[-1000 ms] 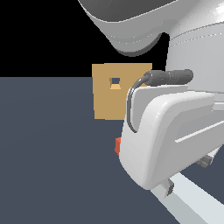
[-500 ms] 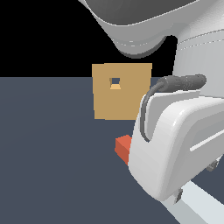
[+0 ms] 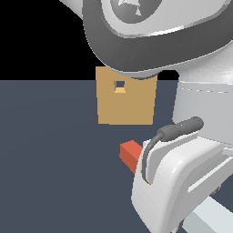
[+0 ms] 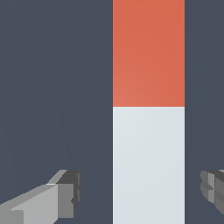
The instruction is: Insert the peg into the horizontal hole in a box.
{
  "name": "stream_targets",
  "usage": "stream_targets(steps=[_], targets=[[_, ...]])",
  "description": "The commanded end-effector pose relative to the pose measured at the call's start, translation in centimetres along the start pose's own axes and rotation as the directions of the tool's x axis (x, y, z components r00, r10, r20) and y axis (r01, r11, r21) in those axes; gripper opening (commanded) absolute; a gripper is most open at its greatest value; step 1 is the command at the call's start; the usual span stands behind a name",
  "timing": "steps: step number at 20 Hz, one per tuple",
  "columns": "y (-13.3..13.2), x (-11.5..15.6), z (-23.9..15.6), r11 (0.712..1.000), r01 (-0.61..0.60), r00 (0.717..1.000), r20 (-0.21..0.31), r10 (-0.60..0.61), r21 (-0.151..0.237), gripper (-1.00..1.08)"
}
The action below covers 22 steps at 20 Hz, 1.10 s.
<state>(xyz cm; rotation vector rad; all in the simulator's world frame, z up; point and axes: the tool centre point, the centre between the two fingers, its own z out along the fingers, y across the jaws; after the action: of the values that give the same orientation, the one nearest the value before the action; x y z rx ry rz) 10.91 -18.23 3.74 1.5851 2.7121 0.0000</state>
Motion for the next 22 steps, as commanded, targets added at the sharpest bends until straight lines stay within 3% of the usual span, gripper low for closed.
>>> stream_targets(steps=[1, 8, 9, 22], targets=[[-0.03, 0.03, 1.21, 1.000, 0.000, 1.000, 0.000, 0.000, 0.000, 1.00], [0.11, -0.05, 1.70, 1.000, 0.001, 1.000, 0.000, -0.001, 0.000, 1.00], [0.11, -0.05, 1.70, 1.000, 0.001, 1.000, 0.000, -0.001, 0.000, -1.00], [0.05, 0.04, 1.70, 1.000, -0.001, 1.000, -0.001, 0.001, 0.001, -1.00]])
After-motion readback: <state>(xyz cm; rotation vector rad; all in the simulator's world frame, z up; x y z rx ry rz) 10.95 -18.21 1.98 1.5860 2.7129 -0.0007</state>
